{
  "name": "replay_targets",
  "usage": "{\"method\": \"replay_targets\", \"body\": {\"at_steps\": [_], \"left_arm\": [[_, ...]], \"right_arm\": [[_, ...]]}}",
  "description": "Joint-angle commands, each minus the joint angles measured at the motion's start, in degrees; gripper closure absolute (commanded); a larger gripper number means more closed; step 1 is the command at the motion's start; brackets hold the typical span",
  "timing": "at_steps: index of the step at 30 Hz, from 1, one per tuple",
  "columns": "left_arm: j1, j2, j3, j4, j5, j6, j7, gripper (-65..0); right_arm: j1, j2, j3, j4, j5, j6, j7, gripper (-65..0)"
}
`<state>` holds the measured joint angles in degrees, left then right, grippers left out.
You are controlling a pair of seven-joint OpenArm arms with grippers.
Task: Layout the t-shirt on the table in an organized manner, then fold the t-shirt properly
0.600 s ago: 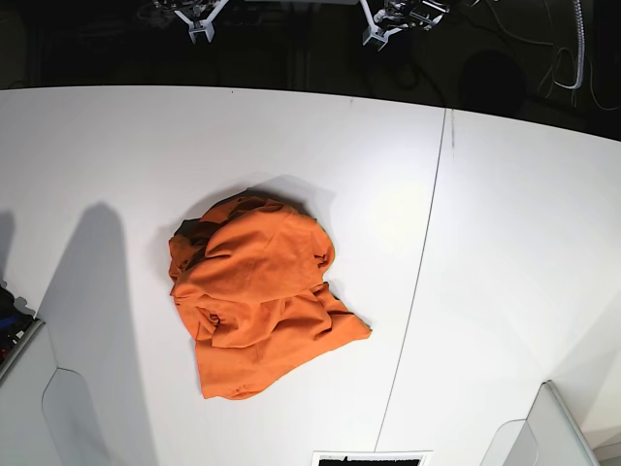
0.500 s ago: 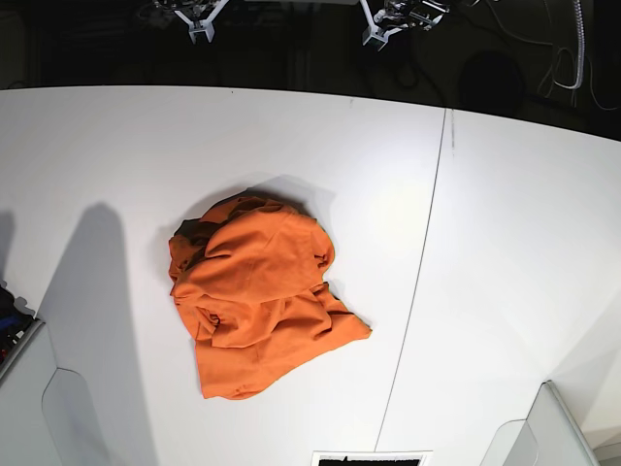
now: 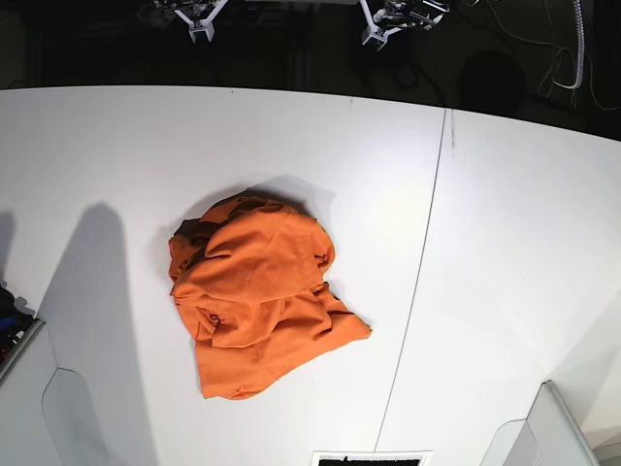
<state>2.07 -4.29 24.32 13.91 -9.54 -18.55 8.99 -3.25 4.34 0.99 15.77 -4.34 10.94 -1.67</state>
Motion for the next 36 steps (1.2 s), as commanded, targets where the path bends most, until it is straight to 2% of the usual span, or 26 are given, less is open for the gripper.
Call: {"method": "replay_targets", "body": {"at_steps": [1,3,8,14,18,23,27,29,33,36], "left_arm": [[0.1,0.0,0.0,0.3,0.0,-0.9,-0.2,-5.7],[0.3,0.0,0.0,0.5,0.0,-1.0,-0.2,-5.7],[4.3,-1.0,0.0,6.2,0.7,-1.0,-0.2,-5.8],[12.8,-3.3,-0.3,21.0,3.7,-1.0,1.3,-5.9],[19.3,-4.8,-4.1,32.5,3.7,-1.0,2.1,-6.1],[27.8,-5.4,-13.0,48.2,3.6,-1.7,3.7,-6.1],[34.0,-6.7,-19.6,61.5,2.5,-6.6,4.8,-6.3],[36.7,-7.9,-21.7,68.0,-0.4,-8.5,6.0,-10.2],[40.8,-10.6,-26.7,79.1,-5.1,-11.8,8.2,-22.7],[43.0,-12.0,-31.2,86.0,-10.1,-13.7,11.3,-25.8]], "right_arm": [[-0.3,0.7,0.0,0.3,0.1,0.9,0.2,0.0],[-0.6,1.2,-0.1,0.3,0.1,2.0,0.2,0.0],[-3.5,3.1,-0.1,3.2,0.1,8.6,0.2,0.0],[-10.4,5.5,0.0,13.0,0.5,15.1,0.2,0.0],[-16.5,7.3,0.0,22.4,4.7,19.8,0.2,0.0],[-24.6,10.2,0.0,35.5,8.5,20.4,0.2,0.0],[-31.9,13.0,0.0,48.1,12.4,20.4,0.1,0.0],[-35.6,14.5,0.0,55.1,13.7,20.4,0.1,0.0],[-41.9,17.7,0.2,69.2,14.3,20.4,0.1,0.0],[-44.8,19.6,1.0,78.7,14.3,20.4,0.1,0.0]]}}
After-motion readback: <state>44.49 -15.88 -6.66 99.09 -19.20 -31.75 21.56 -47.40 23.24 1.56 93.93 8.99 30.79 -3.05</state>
